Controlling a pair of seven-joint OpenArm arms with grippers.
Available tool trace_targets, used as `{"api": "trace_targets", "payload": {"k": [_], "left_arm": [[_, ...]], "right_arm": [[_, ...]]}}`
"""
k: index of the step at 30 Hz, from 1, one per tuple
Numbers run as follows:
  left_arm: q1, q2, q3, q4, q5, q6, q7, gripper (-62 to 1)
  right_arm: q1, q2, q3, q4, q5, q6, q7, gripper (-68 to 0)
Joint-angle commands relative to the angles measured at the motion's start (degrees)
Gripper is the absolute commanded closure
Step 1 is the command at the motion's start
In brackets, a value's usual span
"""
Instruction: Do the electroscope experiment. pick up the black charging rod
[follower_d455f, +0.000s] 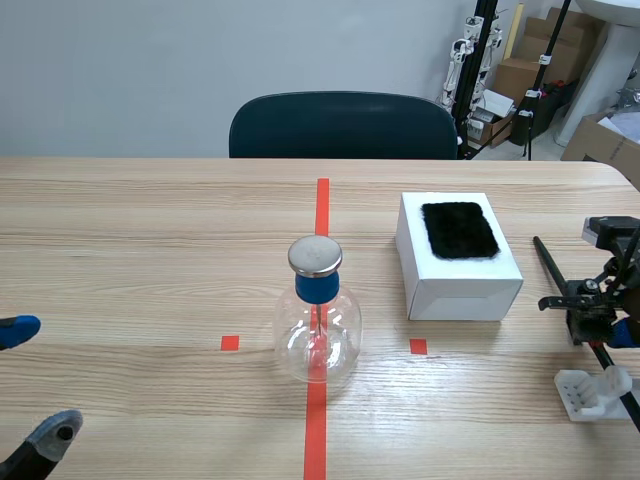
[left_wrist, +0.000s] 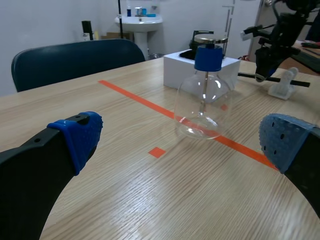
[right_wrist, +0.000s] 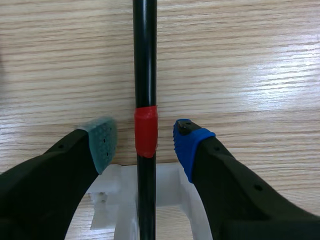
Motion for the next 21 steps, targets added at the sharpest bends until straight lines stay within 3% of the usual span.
{"api": "trace_targets", "payload": {"k": [1,12,21], "left_arm": [[-0.2,0.1,-0.2,0.5,0.0,0.0,-1.9,-62.3],[-1.2,0.3,-0.2,-0.5,4.5,0.2,-3.8,-62.3],[-3.7,1.8,-0.1,-4.9,5.4,0.6,-3.8,-62.3]], "right_arm": [[0.8,0.8,0.3,0.2,0.2,-0.1,0.2,-18.7],[0.8,0.8,0.3,0.2,0.2,-0.1,0.2,0.4],[0.7,0.8,0.3,0.2,0.3,0.0,-0.3,0.2]]}}
